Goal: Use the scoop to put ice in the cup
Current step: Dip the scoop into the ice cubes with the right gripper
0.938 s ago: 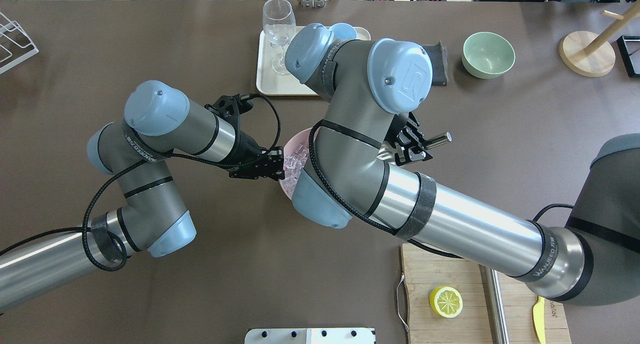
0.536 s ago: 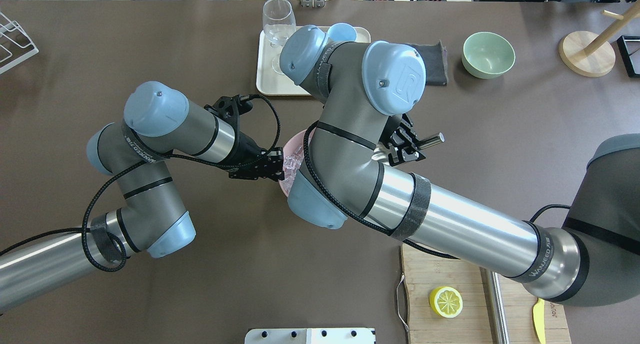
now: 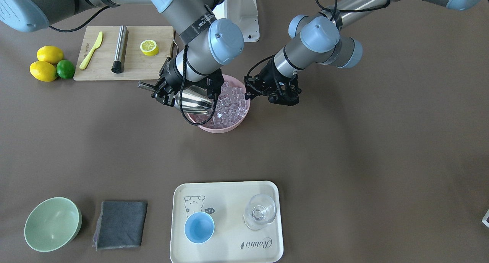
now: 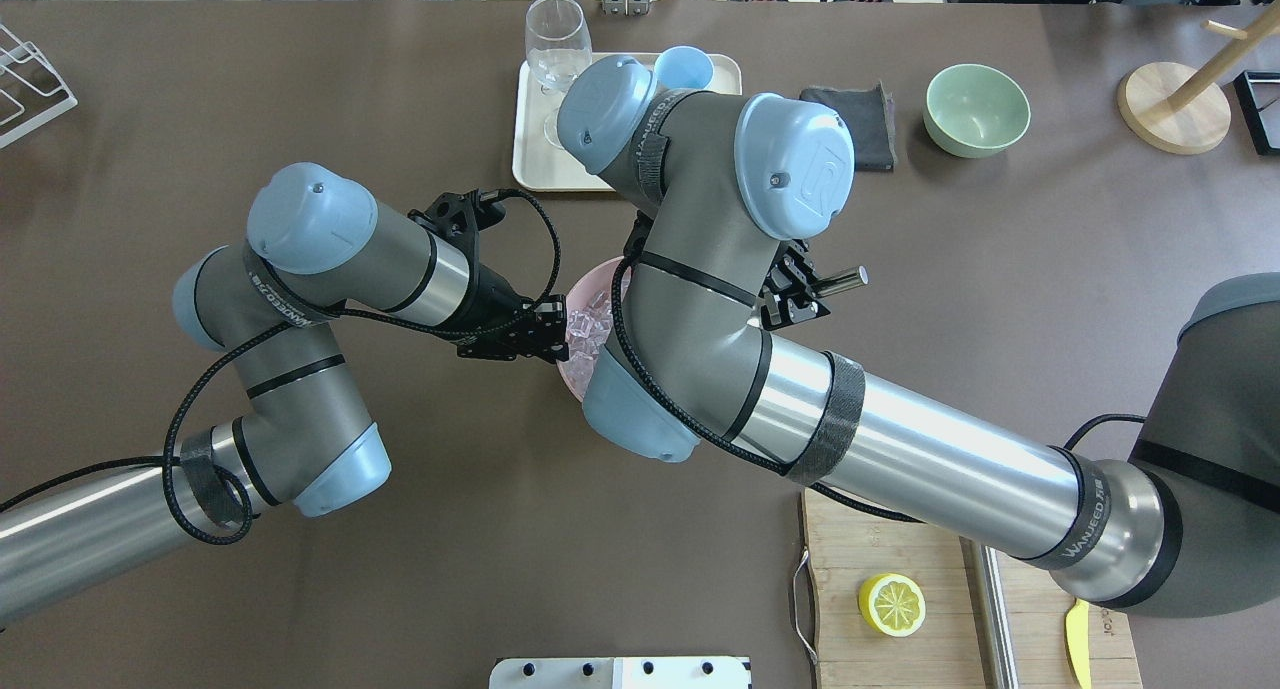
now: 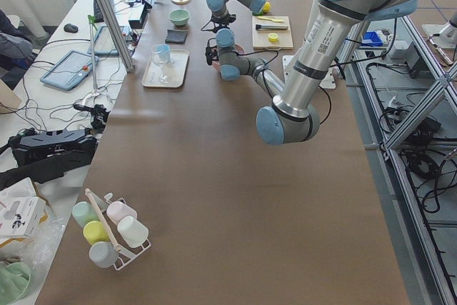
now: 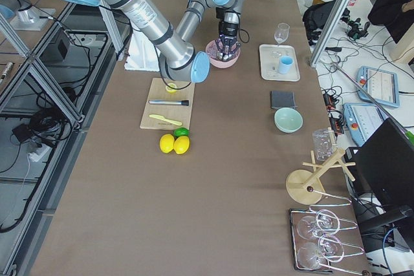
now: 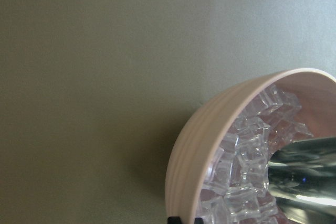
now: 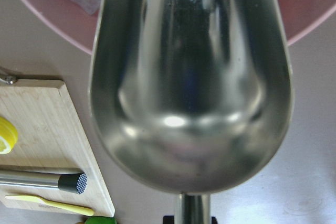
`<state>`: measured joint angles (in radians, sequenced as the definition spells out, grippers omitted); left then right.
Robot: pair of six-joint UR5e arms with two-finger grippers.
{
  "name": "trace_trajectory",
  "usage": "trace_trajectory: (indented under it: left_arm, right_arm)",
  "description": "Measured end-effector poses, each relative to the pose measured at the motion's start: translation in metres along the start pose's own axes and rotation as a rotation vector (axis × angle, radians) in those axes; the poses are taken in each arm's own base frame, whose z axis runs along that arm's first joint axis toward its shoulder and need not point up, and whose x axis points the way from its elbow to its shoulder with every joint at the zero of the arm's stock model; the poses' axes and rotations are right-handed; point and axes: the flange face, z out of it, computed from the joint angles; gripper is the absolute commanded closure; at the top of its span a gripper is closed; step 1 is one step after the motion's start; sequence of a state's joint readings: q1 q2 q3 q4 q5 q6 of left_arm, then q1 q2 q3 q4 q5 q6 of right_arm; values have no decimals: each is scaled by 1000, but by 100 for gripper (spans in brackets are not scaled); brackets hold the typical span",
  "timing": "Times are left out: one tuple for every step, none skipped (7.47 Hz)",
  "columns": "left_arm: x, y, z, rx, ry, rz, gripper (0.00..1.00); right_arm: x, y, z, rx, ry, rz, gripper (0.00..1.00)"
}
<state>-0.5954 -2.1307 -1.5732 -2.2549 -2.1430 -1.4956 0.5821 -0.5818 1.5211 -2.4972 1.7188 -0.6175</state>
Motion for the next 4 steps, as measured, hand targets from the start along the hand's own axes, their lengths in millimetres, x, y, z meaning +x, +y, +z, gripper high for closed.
trace_trajectory:
  left_arm:
    - [0, 0, 0, 0, 0, 0, 82]
    - [0, 0, 0, 0, 0, 0, 82]
    - [0, 0, 0, 0, -1, 0, 82]
    - [0, 0, 0, 0, -1, 0, 82]
  right_arm:
    - [1, -2, 1, 16, 10, 17, 100]
    - [3, -3, 3, 35, 19, 36, 100]
    - [4, -5, 6, 49, 26, 54, 100]
    - [5, -7, 8, 67, 32, 71, 100]
